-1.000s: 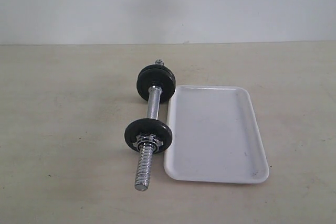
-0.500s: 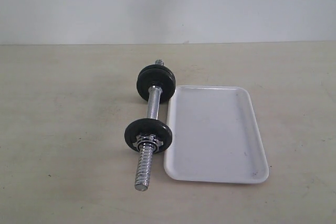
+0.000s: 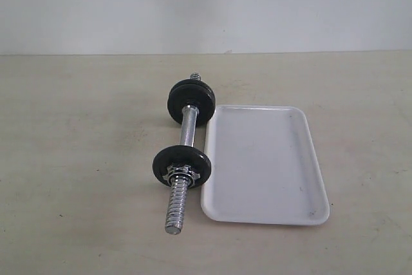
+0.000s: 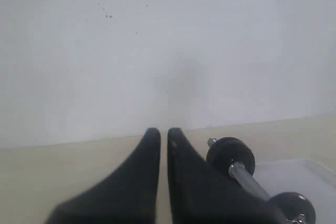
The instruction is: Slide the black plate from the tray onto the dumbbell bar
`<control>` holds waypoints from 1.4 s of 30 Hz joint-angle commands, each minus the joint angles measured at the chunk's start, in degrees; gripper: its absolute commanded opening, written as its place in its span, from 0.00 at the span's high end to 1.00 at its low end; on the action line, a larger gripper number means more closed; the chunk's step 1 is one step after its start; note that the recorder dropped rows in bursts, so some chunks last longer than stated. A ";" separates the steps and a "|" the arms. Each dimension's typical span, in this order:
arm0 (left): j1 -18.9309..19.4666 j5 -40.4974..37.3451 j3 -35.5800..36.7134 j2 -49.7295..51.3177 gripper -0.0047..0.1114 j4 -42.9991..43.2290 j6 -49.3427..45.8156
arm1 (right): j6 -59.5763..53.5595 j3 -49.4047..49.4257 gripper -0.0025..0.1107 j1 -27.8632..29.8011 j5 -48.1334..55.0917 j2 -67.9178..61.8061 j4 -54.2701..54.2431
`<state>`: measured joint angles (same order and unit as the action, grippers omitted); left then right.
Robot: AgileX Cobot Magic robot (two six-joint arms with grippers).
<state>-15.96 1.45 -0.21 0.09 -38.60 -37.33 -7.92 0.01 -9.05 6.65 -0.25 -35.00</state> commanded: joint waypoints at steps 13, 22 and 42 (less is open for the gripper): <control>0.30 1.02 0.21 -0.09 0.92 -0.54 -0.33 | 0.47 -0.01 0.97 -0.13 -0.63 0.25 -0.46; 0.30 1.02 0.21 -0.09 0.92 -0.54 -0.33 | -3.74 -0.01 0.97 -0.13 -1.31 0.25 -0.06; 0.30 1.02 0.21 -0.09 0.92 -0.54 -0.33 | -21.89 -0.01 0.97 13.42 5.57 0.25 0.33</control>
<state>-15.96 1.70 -0.21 0.09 -38.60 -37.49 -27.71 0.01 4.02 11.91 -0.25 -35.04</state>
